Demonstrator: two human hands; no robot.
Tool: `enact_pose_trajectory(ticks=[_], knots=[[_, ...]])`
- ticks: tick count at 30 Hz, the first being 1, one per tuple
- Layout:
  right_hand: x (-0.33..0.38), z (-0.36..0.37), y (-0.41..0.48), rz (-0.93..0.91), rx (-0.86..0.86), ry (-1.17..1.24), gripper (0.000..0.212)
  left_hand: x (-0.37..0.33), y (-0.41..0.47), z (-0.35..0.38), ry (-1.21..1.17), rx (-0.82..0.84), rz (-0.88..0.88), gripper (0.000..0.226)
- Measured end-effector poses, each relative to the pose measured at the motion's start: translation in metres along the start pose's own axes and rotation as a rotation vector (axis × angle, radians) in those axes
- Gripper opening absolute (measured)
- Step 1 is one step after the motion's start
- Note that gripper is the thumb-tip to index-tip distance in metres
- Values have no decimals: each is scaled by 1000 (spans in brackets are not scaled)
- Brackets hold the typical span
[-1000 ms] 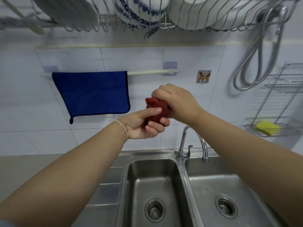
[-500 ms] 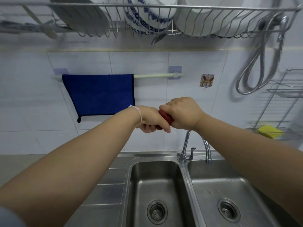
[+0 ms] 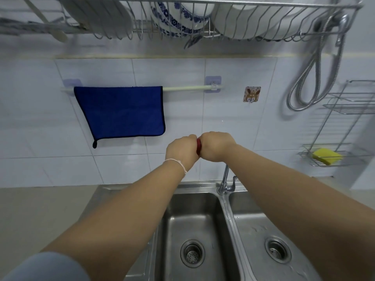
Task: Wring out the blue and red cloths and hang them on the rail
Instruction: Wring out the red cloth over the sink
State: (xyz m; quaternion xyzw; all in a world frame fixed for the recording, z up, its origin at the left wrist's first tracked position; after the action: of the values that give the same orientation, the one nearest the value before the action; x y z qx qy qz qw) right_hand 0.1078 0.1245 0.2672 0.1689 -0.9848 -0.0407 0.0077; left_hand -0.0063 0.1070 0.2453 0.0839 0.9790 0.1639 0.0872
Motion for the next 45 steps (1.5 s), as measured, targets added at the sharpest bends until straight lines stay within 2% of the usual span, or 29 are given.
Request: enact_pose_trajectory(ticks=[6, 13, 16, 24, 40, 45], knots=[[3, 4, 2, 54, 84, 165, 22, 5, -2, 4, 67, -44, 44, 14], [8, 12, -1, 97, 150, 334, 10, 9, -8, 6, 151, -49, 76, 16], [9, 17, -1, 98, 148, 387, 14, 11, -9, 7, 153, -51, 84, 16], [9, 24, -5, 98, 153, 472, 20, 10, -12, 12, 176, -40, 90, 15], [4, 27, -2, 95, 152, 632, 17, 9, -10, 6, 255, -59, 129, 13], [5, 29, -2, 93, 130, 602, 19, 10, -9, 6, 245, -65, 135, 16]])
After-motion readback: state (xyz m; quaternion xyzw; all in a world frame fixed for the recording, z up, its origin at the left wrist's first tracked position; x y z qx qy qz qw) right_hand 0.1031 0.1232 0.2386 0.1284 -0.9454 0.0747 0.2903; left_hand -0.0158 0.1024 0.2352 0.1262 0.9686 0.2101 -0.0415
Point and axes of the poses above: each hand's wrist, its own y-axis towards the middle knuckle, its own z-axis out of the palm, x = y × z, the point moved 1 cm from there along y, towards the middle knuckle, and after that the axes turned 1 degree about -y, right-handed, at the moved point
